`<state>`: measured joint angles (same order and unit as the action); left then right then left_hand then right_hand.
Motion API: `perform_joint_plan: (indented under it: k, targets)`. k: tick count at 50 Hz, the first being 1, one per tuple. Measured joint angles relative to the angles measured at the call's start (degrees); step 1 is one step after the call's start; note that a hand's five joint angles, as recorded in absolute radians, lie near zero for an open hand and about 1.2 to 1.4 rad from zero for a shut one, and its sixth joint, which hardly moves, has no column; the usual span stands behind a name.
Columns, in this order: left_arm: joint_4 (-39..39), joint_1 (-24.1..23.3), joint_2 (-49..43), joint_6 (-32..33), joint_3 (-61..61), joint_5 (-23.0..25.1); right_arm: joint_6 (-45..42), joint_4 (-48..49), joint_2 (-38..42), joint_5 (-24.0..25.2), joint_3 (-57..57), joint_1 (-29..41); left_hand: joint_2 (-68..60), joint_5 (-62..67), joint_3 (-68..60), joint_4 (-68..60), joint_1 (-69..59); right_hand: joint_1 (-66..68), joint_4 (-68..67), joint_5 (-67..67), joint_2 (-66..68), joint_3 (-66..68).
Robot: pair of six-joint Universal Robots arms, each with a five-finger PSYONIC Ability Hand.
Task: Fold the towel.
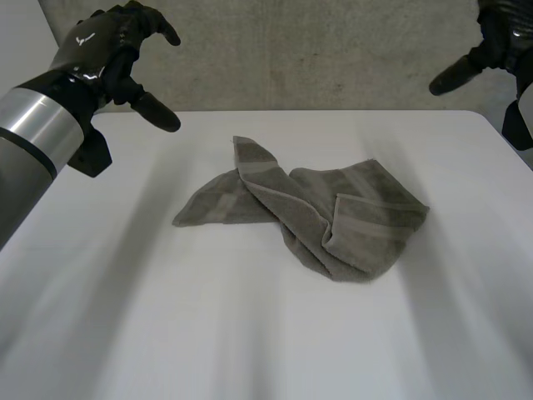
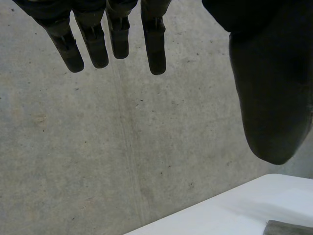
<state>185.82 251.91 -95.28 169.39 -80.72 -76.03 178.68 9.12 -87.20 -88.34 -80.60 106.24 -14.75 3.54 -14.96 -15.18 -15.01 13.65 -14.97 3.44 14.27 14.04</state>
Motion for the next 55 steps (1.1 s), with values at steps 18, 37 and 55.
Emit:
perform_joint_plan:
  k: [18, 37, 55]
  targets:
    - [-6.34, 0.35, -0.45, 0.13, 3.13, -0.02, -8.71, -9.25, 6.0, -6.03, 4.27, -0.11, 0.0, 0.0, 0.0, 0.0, 0.0, -0.02, 0.0, 0.0, 0.0, -0.01]
    - [-10.09, 0.42, -0.63, 0.69, 4.28, 0.0, -8.49, -11.13, 5.84, 0.98, 4.33, -0.49, 0.0, 0.0, 0.0, 0.0, 0.0, -0.03, 0.0, 0.0, -0.06, -0.01]
    - [-4.59, 0.15, -8.15, 1.27, 5.59, 3.44, -16.15, -13.76, 7.04, 9.11, 4.45, -0.39, 0.0, 0.04, 0.0, 0.0, 0.0, -0.05, 0.0, 0.0, -0.07, -0.01]
